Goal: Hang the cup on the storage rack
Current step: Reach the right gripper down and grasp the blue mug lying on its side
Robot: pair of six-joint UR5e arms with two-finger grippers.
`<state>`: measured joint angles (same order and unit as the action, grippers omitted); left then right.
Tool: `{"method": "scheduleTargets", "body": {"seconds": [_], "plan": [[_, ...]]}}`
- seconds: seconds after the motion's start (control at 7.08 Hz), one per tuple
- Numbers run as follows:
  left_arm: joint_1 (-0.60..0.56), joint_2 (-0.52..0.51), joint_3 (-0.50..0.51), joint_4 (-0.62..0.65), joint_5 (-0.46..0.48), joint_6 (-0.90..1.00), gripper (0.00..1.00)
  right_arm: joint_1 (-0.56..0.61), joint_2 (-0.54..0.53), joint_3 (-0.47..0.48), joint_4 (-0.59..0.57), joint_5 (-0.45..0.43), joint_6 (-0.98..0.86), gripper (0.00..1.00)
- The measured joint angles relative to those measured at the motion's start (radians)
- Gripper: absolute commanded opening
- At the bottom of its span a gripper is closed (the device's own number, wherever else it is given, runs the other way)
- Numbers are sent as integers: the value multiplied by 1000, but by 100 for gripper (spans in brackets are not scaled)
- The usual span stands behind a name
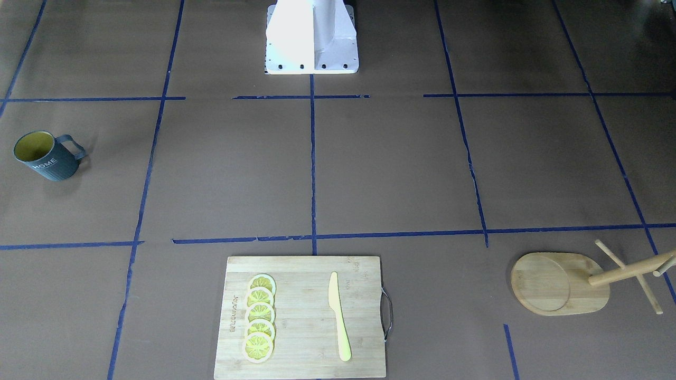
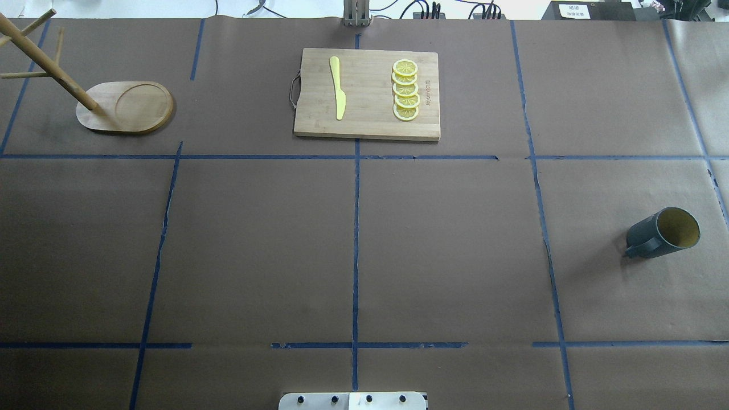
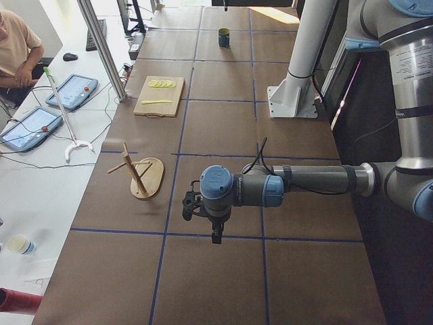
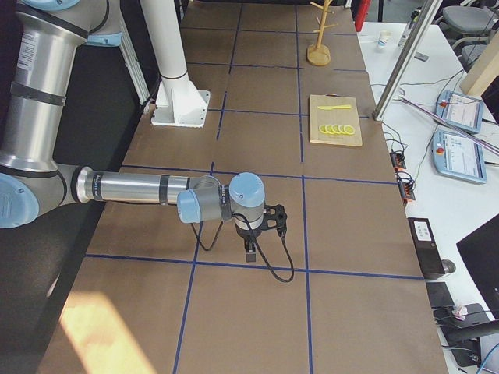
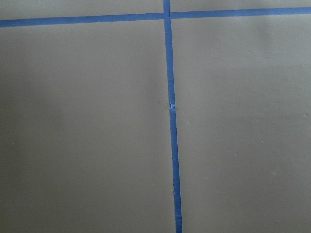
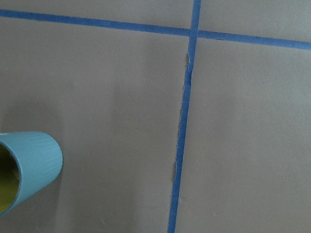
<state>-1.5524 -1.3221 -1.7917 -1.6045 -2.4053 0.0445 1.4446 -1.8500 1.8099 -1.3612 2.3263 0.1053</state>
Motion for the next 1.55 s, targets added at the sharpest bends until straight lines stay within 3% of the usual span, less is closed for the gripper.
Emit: {"method": "scheduleTargets", "body": {"seconds": [0.85, 0.99, 1.27, 1.55], "plan": [[6, -3, 14, 1, 0, -1, 100, -77, 57, 17, 14, 33, 87, 100], [6, -2, 14, 2, 0, -2, 100, -124, 70, 23, 57, 32, 177, 100], [6, -2, 12, 2, 0, -2, 100, -258, 70, 18, 254, -18, 431, 100], [6, -3, 13, 2, 0, -2, 100, -342, 56, -8, 353, -65, 526, 100]]}}
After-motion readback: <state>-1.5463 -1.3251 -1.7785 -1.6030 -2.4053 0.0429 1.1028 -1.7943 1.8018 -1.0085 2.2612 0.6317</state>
